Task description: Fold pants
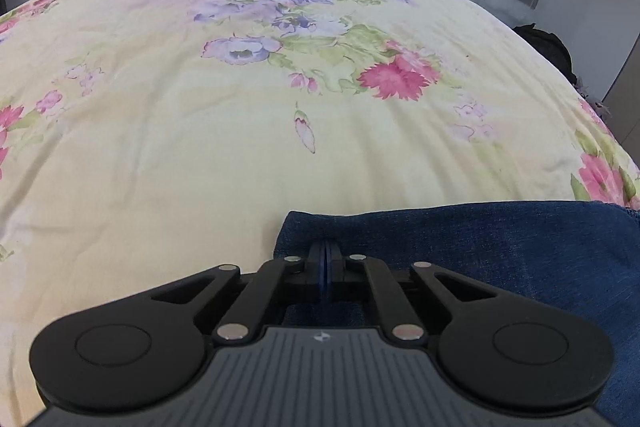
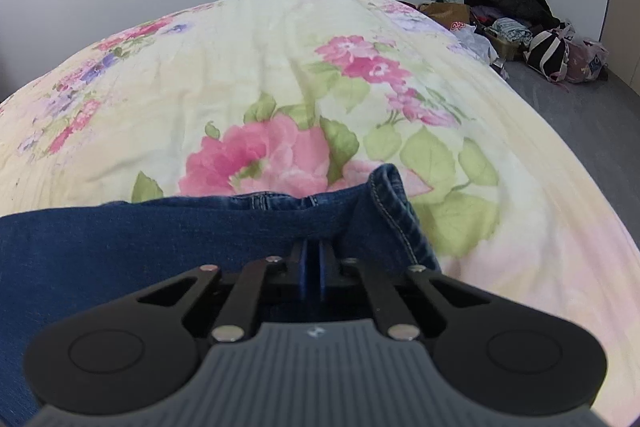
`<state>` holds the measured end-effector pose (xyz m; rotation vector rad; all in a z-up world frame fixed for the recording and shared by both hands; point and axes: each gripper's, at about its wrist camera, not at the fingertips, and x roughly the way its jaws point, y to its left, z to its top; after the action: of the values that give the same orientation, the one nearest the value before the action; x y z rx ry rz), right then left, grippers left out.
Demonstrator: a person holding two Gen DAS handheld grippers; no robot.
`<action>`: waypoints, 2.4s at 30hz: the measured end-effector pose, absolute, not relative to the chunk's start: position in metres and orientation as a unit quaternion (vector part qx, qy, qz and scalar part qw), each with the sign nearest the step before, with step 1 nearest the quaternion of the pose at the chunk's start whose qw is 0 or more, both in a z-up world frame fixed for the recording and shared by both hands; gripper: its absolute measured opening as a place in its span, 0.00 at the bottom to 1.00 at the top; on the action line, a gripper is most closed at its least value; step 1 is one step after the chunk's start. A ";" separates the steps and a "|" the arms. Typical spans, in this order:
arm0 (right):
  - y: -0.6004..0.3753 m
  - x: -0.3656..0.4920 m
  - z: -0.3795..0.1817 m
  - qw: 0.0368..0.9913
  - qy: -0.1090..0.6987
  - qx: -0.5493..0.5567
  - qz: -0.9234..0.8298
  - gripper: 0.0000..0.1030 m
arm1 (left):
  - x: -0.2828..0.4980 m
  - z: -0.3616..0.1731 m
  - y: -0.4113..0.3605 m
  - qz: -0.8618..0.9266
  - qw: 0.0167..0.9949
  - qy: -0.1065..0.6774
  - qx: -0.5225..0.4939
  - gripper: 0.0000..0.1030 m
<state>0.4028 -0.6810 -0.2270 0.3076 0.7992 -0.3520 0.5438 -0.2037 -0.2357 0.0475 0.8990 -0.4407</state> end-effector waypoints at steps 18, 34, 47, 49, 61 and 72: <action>-0.599 0.299 -0.182 0.926 0.356 0.058 -0.113 0.28 | 0.396 -0.199 -0.200 -0.249 0.872 0.379 0.186 0.08; -0.587 0.277 -0.218 0.911 0.392 0.036 -0.122 0.29 | 0.374 -0.199 -0.212 -0.217 0.857 0.391 0.254 0.09; -0.705 0.168 -0.216 0.802 0.311 0.491 -0.134 0.78 | 0.352 -0.148 -0.286 -0.281 0.862 0.373 0.197 0.22; -0.719 0.166 -0.229 0.783 0.292 0.535 -0.127 0.78 | 0.356 -0.152 -0.299 -0.292 0.859 0.380 0.182 0.22; -0.754 0.205 -0.277 0.769 0.255 0.579 -0.085 0.73 | 0.383 -0.186 -0.353 -0.319 0.845 0.394 0.169 0.19; -0.757 0.194 -0.273 0.785 0.225 0.572 -0.076 0.30 | 0.436 -0.207 -0.399 -0.332 0.845 0.367 0.200 0.13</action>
<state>0.1943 -0.7571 -0.2730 1.2346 0.4859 -0.1632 0.4358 -0.3994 -0.2075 0.4228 0.7752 -0.7008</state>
